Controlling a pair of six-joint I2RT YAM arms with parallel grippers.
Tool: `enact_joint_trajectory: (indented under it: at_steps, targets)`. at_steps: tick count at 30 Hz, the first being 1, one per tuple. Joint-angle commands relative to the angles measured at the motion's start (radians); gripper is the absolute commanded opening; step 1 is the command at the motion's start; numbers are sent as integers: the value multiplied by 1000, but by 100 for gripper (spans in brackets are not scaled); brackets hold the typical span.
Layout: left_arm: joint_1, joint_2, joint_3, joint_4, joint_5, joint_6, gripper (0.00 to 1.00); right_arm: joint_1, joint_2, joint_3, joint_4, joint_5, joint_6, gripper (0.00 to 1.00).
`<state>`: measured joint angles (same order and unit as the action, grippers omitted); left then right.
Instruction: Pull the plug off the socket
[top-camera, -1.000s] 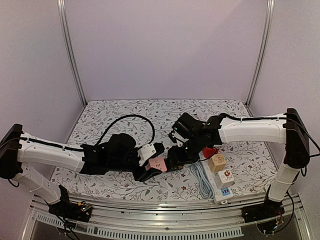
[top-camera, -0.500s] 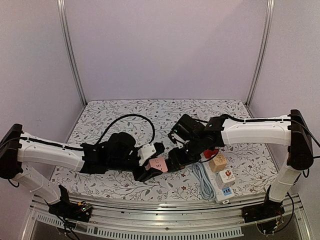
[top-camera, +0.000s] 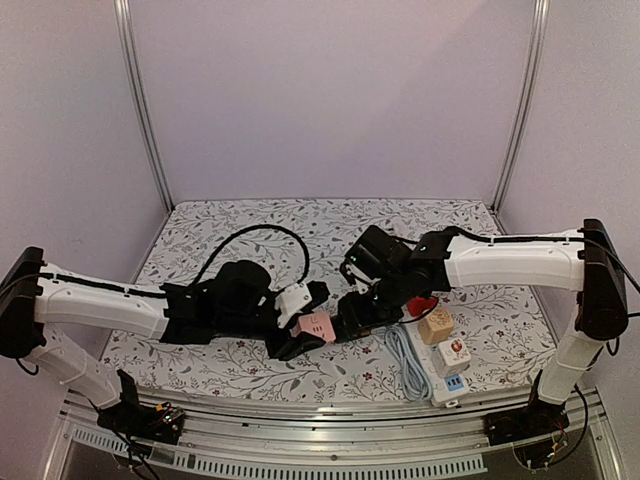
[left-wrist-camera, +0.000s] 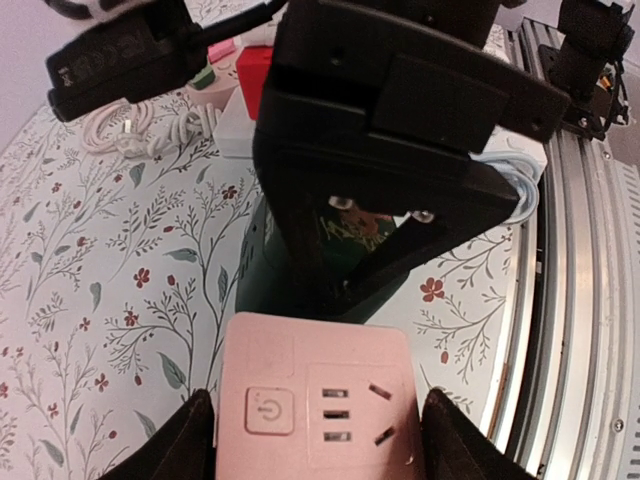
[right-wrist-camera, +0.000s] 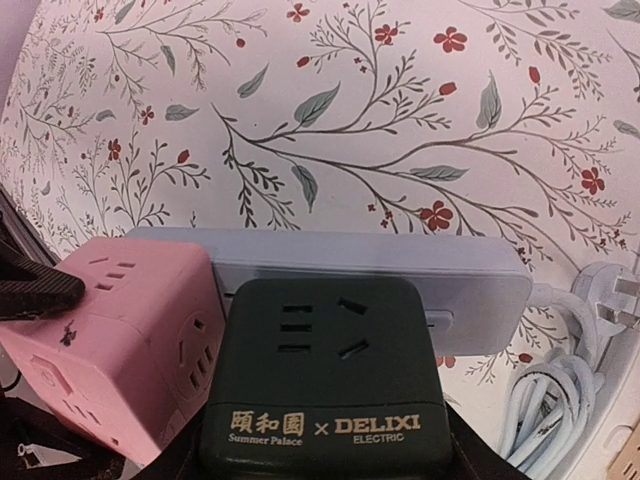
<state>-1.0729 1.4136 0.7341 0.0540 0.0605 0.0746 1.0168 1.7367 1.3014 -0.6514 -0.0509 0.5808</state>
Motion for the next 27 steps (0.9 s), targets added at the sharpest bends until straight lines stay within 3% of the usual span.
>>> enact_joint_trajectory:
  at_steps: [1,10,21,27]
  targets:
    - [22,33,-33,-197,4,-31,29,-70,-114,0,139,-98,140,22]
    - [15,39,-30,-202,18,-35,29,-76,-118,13,138,-95,160,22]
    - [71,22,-8,-198,85,-69,28,45,-109,103,-34,92,-77,22]
    - [80,30,-6,-203,106,-70,27,48,-106,111,-62,112,-77,22]
